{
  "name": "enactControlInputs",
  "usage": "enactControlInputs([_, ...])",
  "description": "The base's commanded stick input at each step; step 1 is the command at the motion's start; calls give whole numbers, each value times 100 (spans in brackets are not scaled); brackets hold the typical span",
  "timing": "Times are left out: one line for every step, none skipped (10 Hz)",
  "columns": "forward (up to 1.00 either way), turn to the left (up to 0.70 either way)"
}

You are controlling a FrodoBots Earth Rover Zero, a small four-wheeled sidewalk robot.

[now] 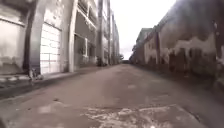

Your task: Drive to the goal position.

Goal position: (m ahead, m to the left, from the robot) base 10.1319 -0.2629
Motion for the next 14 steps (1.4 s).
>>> enactControlInputs([70,3])
enactControlInputs([70,7])
enactControlInputs([70,-35])
enactControlInputs([70,-35])
enactControlInputs([70,0])
enactControlInputs([70,0])
enactControlInputs([70,0])
enactControlInputs([70,0])
enactControlInputs([70,0])
enactControlInputs([70,0])
enactControlInputs([70,0])
enactControlInputs([70,0])
enactControlInputs([70,0])
enactControlInputs([70,0])
